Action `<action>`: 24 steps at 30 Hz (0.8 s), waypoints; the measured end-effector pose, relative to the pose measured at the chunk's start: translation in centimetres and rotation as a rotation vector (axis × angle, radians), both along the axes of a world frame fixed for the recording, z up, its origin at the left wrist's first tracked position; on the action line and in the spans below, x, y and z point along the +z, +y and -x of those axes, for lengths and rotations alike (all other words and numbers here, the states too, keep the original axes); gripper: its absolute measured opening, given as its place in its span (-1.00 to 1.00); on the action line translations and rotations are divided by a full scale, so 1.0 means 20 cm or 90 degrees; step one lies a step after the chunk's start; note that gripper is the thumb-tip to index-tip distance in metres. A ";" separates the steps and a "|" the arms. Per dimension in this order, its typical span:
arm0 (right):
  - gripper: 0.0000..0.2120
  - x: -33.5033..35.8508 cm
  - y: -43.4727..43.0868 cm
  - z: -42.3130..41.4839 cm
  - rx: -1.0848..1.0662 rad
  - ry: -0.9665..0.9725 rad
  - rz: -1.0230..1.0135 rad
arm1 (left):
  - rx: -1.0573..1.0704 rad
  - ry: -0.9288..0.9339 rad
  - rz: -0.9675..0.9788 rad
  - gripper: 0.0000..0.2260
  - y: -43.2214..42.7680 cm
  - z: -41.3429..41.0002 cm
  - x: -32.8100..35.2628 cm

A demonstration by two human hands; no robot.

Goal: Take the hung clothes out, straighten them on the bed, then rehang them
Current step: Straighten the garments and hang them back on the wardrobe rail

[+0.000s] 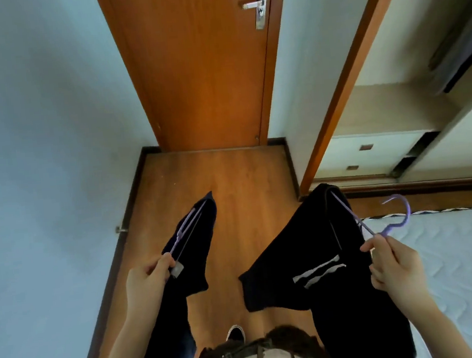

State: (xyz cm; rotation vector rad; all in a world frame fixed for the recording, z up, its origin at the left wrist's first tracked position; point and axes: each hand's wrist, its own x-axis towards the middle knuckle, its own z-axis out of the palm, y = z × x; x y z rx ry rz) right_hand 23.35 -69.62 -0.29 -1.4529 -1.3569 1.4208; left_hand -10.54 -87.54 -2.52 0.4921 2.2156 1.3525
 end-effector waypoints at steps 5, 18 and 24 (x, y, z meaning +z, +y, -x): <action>-0.70 0.03 0.36 0.10 -0.091 -0.003 0.004 | -0.123 -0.027 -0.007 -0.75 0.64 0.19 0.04; -0.72 0.04 1.56 0.08 -0.268 0.015 -0.049 | -0.419 0.026 -0.013 -0.71 2.30 0.07 0.10; -0.69 0.16 1.99 -0.01 -0.320 0.024 -0.081 | -0.530 -0.012 -0.034 -0.69 2.96 -0.12 0.20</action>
